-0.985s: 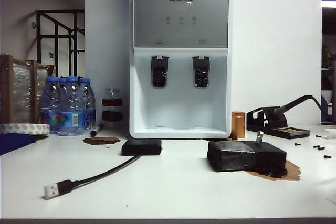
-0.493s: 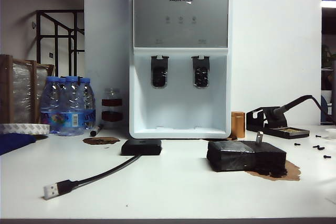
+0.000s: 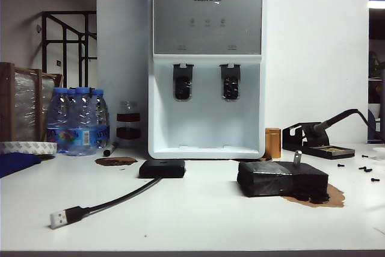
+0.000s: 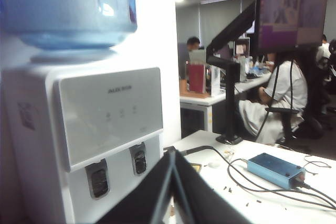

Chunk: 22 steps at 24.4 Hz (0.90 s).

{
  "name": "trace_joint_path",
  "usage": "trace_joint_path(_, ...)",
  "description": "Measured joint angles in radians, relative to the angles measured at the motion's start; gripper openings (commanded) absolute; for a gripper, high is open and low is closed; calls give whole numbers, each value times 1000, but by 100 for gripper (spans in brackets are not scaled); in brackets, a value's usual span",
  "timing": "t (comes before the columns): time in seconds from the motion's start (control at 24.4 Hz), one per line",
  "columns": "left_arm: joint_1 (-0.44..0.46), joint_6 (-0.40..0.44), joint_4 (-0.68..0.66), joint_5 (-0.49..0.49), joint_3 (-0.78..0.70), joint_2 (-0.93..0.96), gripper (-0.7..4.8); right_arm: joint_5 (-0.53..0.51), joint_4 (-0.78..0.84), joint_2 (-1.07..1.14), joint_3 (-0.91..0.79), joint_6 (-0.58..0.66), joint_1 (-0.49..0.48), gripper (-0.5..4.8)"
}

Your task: Take the USB flash drive out of the black sponge and insert it into the slot on top of the black USB adpator box.

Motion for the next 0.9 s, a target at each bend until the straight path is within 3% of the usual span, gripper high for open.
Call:
trace_joint_path(0.12, 0, -25, 52, 16, 87, 145, -4, -10, -258, 180, 254, -111, 0, 26)
trace_joint_path(0.21, 0, -29, 59, 59, 149, 268, -4, -79, -345, 317, 447, -223, 0, 34)
trace_joint_path(0.25, 0, -28, 57, 91, 171, 327, -4, -74, -319, 367, 526, -298, 16, 35)
trace_joint_path(0.33, 0, -25, 121, 132, 190, 413, -4, 25, -251, 431, 587, -328, 36, 54)
trace_joint_path(0.49, -37, -5, 174, 160, 190, 484, -4, 322, -199, 485, 584, -335, 39, 57)
trace_joint_path(0.62, -109, 9, 156, 159, 190, 522, -4, 476, -176, 486, 583, -240, 59, 58)
trace_joint_path(0.74, -170, 26, 152, 131, 190, 557, -4, 491, -123, 492, 558, -177, 103, 59)
trace_joint_path(0.82, -221, 41, 151, 89, 190, 584, -4, 445, -103, 515, 534, -176, 153, 59)
trace_joint_path(0.9, -341, 116, 107, -18, 190, 623, -4, 450, -112, 601, 473, -177, 326, 62)
